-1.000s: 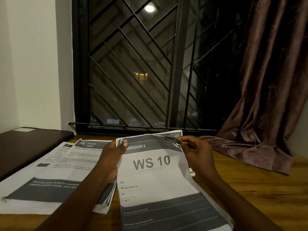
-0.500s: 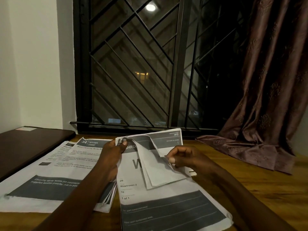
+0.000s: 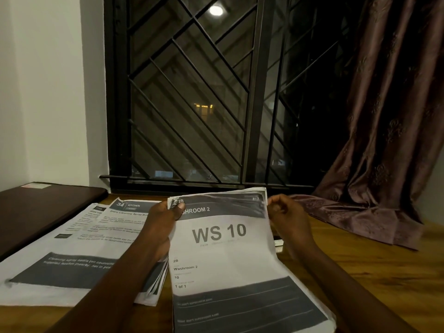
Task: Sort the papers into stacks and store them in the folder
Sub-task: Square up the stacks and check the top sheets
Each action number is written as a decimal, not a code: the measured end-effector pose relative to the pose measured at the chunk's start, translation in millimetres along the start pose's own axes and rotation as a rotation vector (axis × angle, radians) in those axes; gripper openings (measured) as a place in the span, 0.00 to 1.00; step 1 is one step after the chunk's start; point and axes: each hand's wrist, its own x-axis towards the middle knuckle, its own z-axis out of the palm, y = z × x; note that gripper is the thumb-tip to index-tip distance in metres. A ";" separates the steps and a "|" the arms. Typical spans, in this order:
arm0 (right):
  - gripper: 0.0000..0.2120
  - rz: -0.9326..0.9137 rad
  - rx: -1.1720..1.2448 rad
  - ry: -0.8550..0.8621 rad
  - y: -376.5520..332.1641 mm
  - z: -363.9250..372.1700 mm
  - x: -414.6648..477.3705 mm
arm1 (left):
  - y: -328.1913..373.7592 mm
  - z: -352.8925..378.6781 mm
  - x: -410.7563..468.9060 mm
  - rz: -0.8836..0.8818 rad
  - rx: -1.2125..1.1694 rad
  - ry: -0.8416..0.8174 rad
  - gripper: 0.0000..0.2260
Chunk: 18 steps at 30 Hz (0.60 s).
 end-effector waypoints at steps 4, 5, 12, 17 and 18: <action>0.08 -0.089 -0.096 0.039 2.9 0.2 2.5 | 0.0 1.1 0.4 0.010 -0.007 -0.011 0.04; 0.09 -0.106 -0.096 0.055 3.9 0.5 2.7 | -0.3 1.6 0.3 0.011 -0.011 -0.018 0.04; 0.15 -0.167 -0.082 0.130 1.4 5.3 -2.1 | -1.3 3.5 -0.4 0.020 -0.019 -0.024 0.04; 0.10 -0.228 -0.119 0.202 5.5 6.3 -0.7 | -2.3 2.3 0.0 0.041 -0.017 -0.029 0.04; 0.10 -0.242 -0.129 0.199 5.6 6.0 -1.4 | -2.6 1.8 0.7 0.045 -0.015 -0.032 0.04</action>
